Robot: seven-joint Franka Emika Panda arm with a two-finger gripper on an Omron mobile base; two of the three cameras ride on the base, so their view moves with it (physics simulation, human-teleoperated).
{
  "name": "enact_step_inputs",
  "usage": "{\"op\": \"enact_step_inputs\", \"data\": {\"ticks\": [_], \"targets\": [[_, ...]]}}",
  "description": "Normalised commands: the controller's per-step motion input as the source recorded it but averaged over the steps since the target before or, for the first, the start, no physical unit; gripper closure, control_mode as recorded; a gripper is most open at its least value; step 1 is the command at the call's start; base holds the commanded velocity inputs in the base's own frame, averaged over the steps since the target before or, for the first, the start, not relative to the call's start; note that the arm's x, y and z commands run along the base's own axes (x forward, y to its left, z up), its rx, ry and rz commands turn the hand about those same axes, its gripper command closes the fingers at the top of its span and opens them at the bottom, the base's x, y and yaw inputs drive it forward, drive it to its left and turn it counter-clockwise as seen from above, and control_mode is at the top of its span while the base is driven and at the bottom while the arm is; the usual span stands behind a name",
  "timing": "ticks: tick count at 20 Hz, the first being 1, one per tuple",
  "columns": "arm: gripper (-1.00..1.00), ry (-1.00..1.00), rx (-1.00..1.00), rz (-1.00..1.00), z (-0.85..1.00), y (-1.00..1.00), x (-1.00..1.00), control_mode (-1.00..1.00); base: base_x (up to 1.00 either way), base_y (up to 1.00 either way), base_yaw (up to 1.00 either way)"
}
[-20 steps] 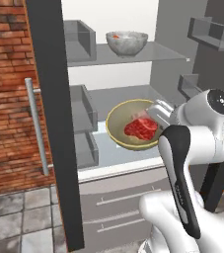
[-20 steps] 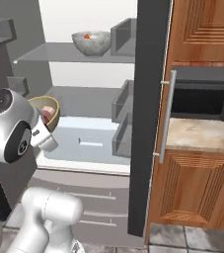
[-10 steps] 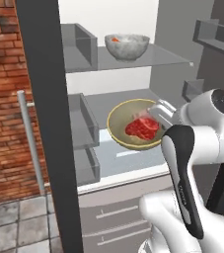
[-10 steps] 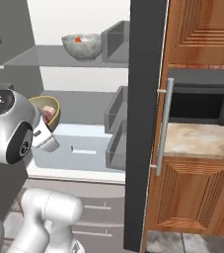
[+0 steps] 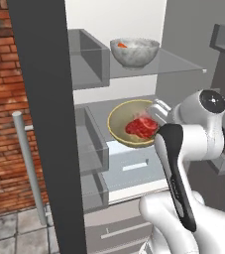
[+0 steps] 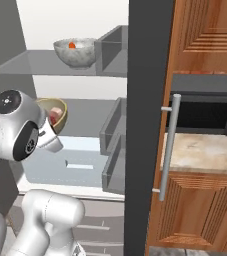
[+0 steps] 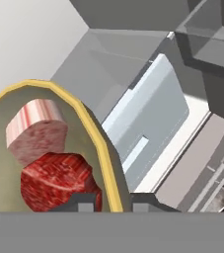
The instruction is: Place the bowl with the broccoli and carrot on the top shelf of the fridge. Place the bowl with the steaks on the second highest shelf of the fridge.
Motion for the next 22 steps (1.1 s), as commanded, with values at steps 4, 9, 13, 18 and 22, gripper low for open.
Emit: {"op": "enact_step_inputs", "data": {"ticks": [4, 9, 13, 18, 22], "targets": [[1.0, -0.05, 0.16, -0.28, -0.62, 0.0, 0.66, -1.0, 0.0, 0.0, 0.0], [1.0, -0.03, 0.23, -0.24, -0.23, 0.0, 0.69, -1.0, 0.0, 0.0, 0.0], [1.0, 0.06, 0.2, -0.12, 0.09, -0.08, 0.51, -1.0, 0.0, 0.0, 0.0], [1.0, 0.06, 0.02, -0.05, -0.01, -0.01, 0.71, -1.0, 0.0, 0.0, 0.0], [1.0, 0.04, 0.0, -0.04, -0.24, 0.0, 0.8, -1.0, 0.0, 0.0, 0.0]]}}
